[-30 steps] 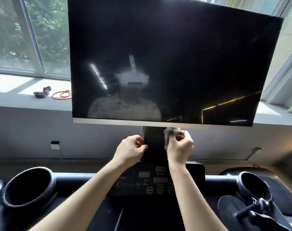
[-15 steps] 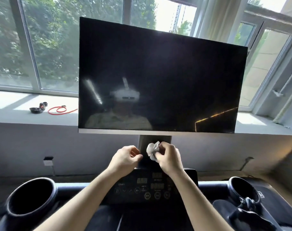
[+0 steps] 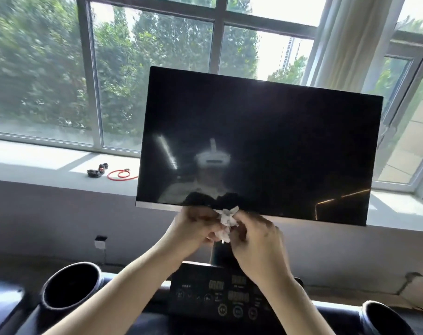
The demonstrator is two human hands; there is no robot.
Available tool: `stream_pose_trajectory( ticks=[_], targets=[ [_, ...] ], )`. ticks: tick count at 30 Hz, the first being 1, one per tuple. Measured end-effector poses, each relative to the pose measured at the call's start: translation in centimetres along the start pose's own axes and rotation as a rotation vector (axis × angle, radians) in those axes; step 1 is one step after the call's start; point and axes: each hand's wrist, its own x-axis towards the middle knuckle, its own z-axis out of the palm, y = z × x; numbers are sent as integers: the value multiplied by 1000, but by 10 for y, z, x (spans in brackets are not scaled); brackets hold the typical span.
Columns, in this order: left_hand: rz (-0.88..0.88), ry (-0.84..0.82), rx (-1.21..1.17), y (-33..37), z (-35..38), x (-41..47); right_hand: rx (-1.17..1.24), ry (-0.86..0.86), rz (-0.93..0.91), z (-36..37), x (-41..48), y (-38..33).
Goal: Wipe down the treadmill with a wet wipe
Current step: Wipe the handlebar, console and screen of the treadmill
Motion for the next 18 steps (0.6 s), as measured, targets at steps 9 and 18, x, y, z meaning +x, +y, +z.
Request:
stream_pose_trajectory(
  ticks=[9, 18],
  targets=[
    [-72, 232, -13, 16, -10, -12, 226, 32, -214, 27, 3, -7],
    [-68, 206, 9, 13, -78, -40, 548, -39, -205, 69, 21, -42]
  ],
)
